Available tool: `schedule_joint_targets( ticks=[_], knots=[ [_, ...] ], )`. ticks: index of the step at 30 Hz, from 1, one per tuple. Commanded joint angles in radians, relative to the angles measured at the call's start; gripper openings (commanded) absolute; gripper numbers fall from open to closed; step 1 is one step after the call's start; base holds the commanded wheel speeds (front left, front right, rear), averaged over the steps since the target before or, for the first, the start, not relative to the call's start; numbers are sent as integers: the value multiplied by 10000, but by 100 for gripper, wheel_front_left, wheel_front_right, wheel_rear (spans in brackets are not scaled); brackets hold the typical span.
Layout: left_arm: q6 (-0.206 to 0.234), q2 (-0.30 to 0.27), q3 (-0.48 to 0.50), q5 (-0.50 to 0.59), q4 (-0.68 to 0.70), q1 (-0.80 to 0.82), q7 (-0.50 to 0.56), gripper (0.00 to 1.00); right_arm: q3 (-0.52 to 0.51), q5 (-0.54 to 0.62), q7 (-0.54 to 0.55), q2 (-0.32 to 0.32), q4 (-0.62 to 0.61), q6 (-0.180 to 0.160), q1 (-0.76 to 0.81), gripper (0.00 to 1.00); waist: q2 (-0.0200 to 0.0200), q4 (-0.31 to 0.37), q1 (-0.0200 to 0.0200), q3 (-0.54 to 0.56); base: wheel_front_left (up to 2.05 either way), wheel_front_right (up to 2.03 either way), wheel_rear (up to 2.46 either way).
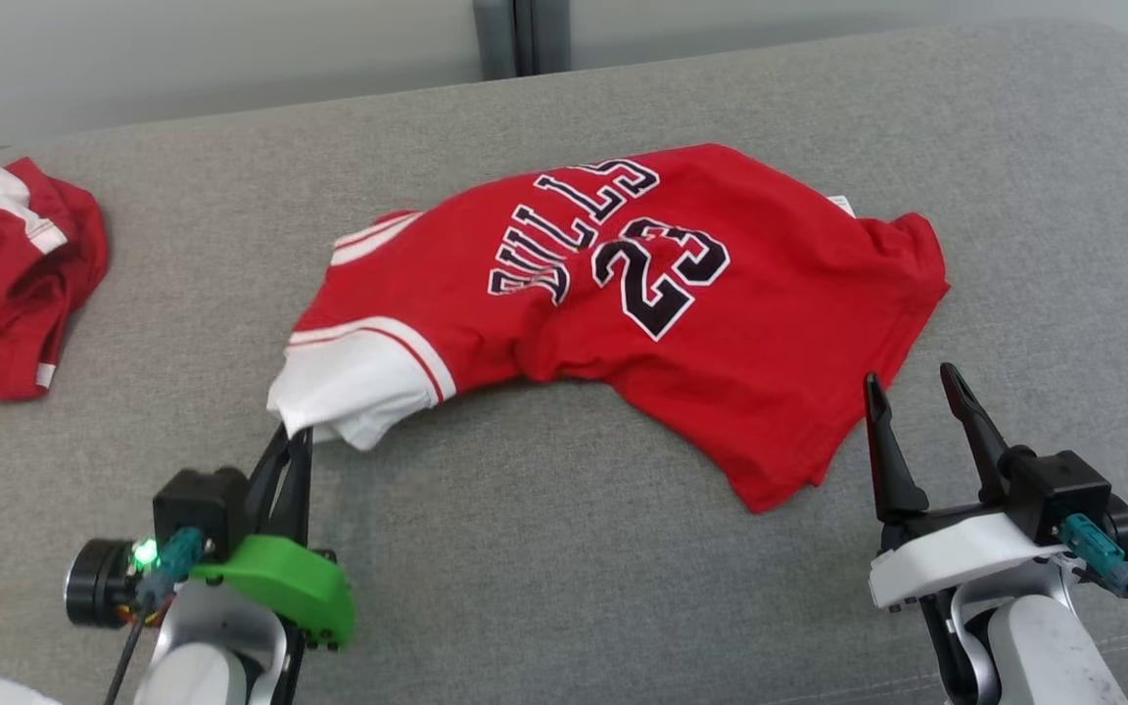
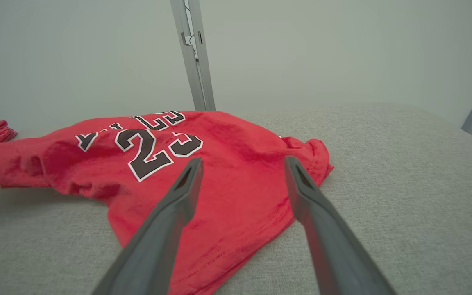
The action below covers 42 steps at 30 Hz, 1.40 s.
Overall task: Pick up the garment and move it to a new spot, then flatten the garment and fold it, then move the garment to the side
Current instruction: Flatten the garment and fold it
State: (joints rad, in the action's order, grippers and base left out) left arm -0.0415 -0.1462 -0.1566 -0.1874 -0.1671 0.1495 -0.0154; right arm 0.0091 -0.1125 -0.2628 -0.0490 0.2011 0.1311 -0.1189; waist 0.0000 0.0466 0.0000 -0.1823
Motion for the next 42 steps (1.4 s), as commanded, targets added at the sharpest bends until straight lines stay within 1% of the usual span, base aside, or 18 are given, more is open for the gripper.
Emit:
schedule_joint_targets(
  ticks=[1, 5, 7, 12, 16, 17, 18, 23, 26, 30, 32, 35, 38, 39, 42],
  knots=[
    [143, -41, 117, -147, 349, -504, 94, 0, -85, 93, -31, -27, 60, -7, 201, 100, 0, -293, 0, 284, 0, 0, 0],
    [468, 29, 352, -373, 977, -1582, 265, 0, -228, 261, -31, -25, 142, -7, 294, 100, 0, -355, 0, 361, 0, 0, 0],
    [560, 103, 386, -498, 1116, -1973, 297, 0, -333, 319, -31, -28, 173, -7, 317, 100, 0, -353, 0, 372, 0, 0, 0],
    [588, 303, 144, -684, 974, -2464, 323, 0, -474, 397, -31, -25, 262, -7, 303, 100, 0, -340, 0, 381, 0, 0, 0],
    [634, 430, 107, -781, 657, -2434, 19, 0, -480, 448, -31, -25, 329, -7, 248, 100, 0, -299, 0, 401, 0, 0, 0],
    [665, 430, 125, -758, 590, -2376, -115, 46, -477, 450, -31, -25, 342, -7, 237, 100, 0, -291, 0, 408, 0, 0, 0],
    [699, 418, 157, -707, 511, -2305, -294, 100, -472, 444, -31, -25, 361, -7, 224, 100, 0, -281, 0, 423, 0, 0, 0],
    [776, 337, 202, -541, 518, -2062, -990, 100, -545, 501, -31, -27, 430, -7, 229, 100, 0, -279, 0, 572, 0, 0, 0],
    [859, 326, 207, -455, 740, -2000, -1225, 100, -915, 638, -31, -31, 568, -7, 280, 100, 0, -311, 0, 668, 0, 0, 0],
    [1032, 317, 194, -305, 1209, -2040, -1455, 100, -1506, 844, -31, -24, 1122, -7, 264, 100, 0, -436, 0, 756, 0, 0, 0],
    [1132, 346, 144, -225, 1371, -2091, -1542, 100, -1669, 942, -31, -22, 1549, -7, 34, 100, 0, -533, 0, 734, 0, 0, 0],
    [1217, 451, 16, -165, 1555, -2120, -1658, 100, -1909, 1072, -8, -24, 2570, -7, -395, 100, 0, -745, 0, 646, 0, 0, 0],
    [1264, 523, -127, -166, 1626, -2098, -1753, 100, -1974, 1267, 265, -22, 3444, -7, -1025, 100, 0, -1002, 0, 519, 0, 0, 0],
    [1297, 572, -241, -158, 1627, -2013, -1814, 100, -2026, 1437, 445, -27, 3969, -7, -1461, 100, 0, -1222, 0, 396, 0, 0, 0],
    [1307, 610, -331, -182, 1573, -1913, -1883, 100, -2237, 1536, 766, -28, 4611, -7, -1934, 100, 0, -1498, 0, 267, 0, 0, 0]
  ],
)
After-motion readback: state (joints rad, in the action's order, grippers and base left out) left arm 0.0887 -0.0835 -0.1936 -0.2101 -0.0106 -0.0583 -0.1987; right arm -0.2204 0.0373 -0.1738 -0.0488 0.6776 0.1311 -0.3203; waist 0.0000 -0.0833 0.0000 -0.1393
